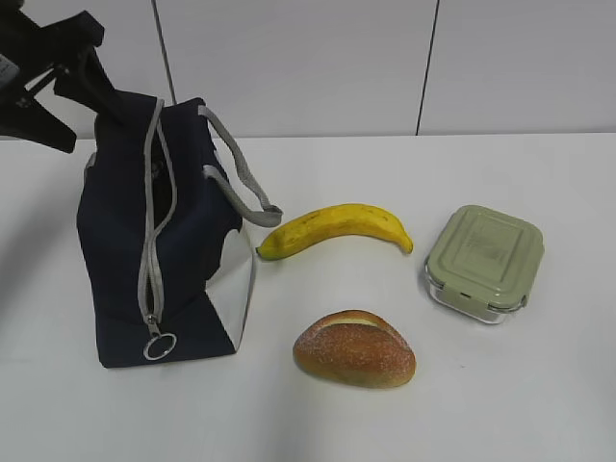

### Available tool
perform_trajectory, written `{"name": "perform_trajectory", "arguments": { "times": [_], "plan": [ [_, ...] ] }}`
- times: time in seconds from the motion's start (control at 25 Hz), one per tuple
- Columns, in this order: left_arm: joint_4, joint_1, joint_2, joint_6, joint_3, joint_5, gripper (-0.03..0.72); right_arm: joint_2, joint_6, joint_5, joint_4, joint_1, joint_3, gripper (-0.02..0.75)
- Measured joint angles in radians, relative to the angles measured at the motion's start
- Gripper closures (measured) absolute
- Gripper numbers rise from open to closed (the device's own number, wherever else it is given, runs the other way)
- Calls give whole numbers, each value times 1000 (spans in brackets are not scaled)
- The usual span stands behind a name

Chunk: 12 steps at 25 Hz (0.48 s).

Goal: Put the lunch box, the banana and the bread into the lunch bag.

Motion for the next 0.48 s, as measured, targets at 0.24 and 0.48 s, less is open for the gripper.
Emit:
{"name": "perform_trajectory", "arguments": {
  "times": [0.24, 0.48],
  "plan": [
    [0, 0, 40, 0, -3, -54, 245, 0, 0, 0, 0, 0, 0, 208],
    [-5, 0, 41, 0, -5, -85, 352, 0, 0, 0, 0, 0, 0, 208]
  ]
}}
